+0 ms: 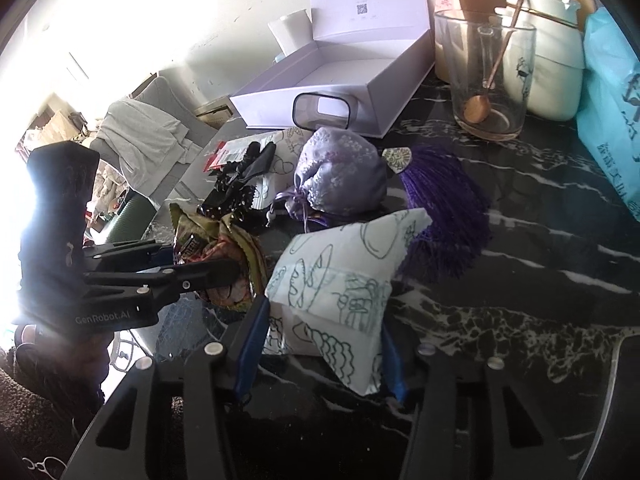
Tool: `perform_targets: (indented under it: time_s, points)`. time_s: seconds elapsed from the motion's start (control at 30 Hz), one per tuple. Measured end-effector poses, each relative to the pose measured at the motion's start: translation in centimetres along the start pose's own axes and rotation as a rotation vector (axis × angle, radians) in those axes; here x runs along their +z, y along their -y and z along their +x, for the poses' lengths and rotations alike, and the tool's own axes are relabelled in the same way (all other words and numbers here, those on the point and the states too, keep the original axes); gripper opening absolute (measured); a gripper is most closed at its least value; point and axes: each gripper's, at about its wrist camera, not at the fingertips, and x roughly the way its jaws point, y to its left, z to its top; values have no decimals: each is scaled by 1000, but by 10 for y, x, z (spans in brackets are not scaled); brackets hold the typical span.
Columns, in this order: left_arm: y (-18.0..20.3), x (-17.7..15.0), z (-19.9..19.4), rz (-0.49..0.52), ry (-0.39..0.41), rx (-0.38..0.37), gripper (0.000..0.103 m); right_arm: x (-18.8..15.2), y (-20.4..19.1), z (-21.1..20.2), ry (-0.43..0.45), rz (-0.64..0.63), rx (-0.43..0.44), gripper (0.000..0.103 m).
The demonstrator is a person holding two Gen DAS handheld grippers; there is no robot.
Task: Organize objects
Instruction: 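Lift the snack bag with the left gripper while the right gripper carries the white pouch toward the lavender box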
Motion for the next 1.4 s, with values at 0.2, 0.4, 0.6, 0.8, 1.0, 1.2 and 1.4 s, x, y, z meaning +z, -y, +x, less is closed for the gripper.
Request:
perform_targets:
  time_s: [0.2,0.4,0.6,0.8,1.0,1.2,1.4]
  points:
    - [-2,-6,-7,-13,4,-8,36,-8,2,-18,46,22,-17,39]
    - [1,-7,-22,-6,35,-2,36,-8,-3,-25,63,12,-26,37]
    - [6,-7,-38,15,62,16,36,-6,-14,-38,98,-18,-12,36]
    - [7,-7,-55,6,99,30,36,1,-30,-53,125,-88,-21,36]
    - [15,1,-76,37,143,75,36,11,-45,-62,145,-153,-33,36]
    - [21,18,-95,74,182,119,36,24,-57,-73,183,-207,-49,36]
    - [23,36,-103,102,187,146,36,40,-63,-74,191,-237,-62,36]
